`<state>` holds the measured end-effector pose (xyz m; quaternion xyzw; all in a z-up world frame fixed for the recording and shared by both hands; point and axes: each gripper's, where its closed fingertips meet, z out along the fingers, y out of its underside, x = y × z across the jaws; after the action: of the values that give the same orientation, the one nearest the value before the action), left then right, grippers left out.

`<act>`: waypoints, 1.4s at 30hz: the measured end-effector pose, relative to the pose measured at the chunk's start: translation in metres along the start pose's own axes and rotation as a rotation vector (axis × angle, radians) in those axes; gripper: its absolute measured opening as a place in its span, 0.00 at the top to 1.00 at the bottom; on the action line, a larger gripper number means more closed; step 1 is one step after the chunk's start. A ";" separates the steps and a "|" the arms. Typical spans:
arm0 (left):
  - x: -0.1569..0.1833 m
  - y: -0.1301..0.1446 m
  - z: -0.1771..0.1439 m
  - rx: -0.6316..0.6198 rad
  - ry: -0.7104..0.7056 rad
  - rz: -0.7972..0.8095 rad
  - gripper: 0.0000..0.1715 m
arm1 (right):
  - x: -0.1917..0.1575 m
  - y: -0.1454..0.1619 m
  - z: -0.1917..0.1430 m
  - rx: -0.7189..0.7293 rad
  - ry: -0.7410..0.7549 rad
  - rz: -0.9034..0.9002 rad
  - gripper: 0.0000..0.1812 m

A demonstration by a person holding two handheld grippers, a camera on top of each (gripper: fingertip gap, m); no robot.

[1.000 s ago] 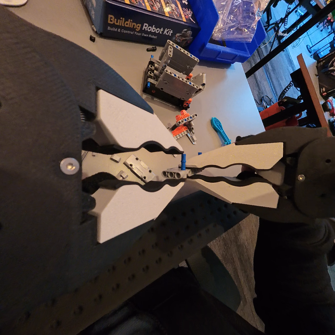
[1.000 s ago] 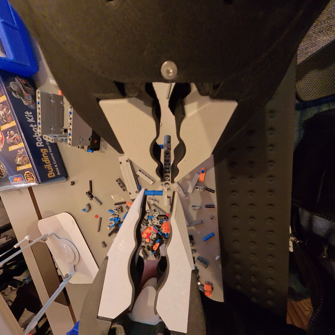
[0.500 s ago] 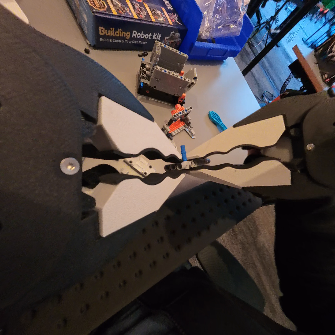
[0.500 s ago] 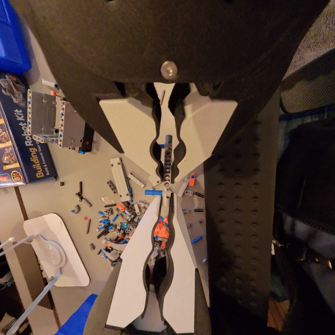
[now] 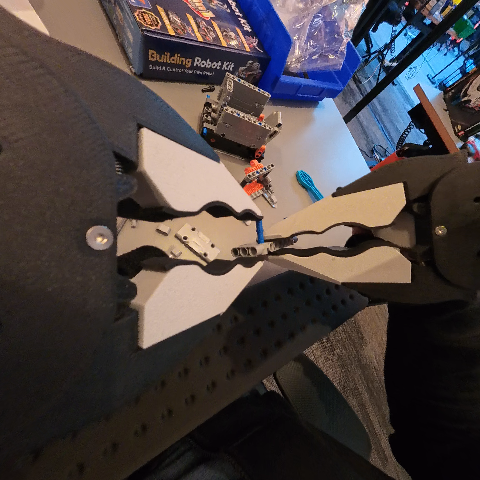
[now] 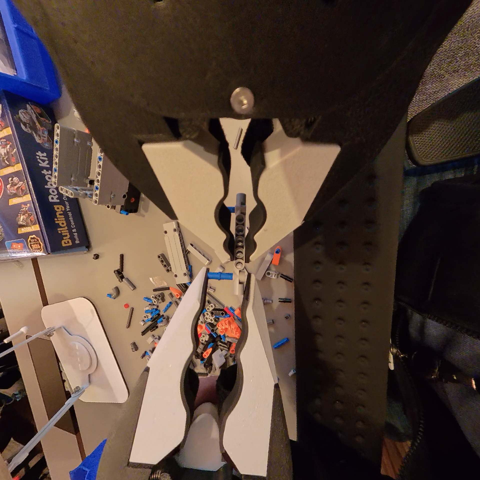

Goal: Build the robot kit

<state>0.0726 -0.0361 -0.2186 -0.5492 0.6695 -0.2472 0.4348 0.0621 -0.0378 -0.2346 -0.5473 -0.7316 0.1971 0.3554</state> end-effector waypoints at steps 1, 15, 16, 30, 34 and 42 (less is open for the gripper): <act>0.000 -0.001 -0.001 0.007 0.003 -0.005 0.85 | -0.001 -0.001 -0.001 0.006 -0.003 0.002 0.97; 0.007 -0.002 -0.003 -0.016 0.005 -0.005 0.88 | -0.004 0.000 -0.003 0.014 -0.012 0.011 0.97; 0.008 -0.003 -0.003 0.001 0.025 -0.029 0.88 | -0.005 -0.001 -0.004 0.015 -0.019 0.009 0.97; 0.012 0.001 -0.010 0.005 0.089 -0.038 0.88 | -0.007 -0.005 -0.005 0.015 -0.026 -0.021 0.97; 0.014 0.000 -0.010 0.010 0.077 -0.004 0.96 | -0.004 -0.004 -0.007 0.011 -0.018 -0.010 0.97; 0.010 -0.002 -0.009 0.003 0.054 -0.025 0.95 | -0.003 -0.003 -0.009 0.004 -0.002 -0.004 0.97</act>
<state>0.0656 -0.0479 -0.2157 -0.5500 0.6736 -0.2684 0.4145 0.0674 -0.0424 -0.2272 -0.5449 -0.7328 0.1981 0.3562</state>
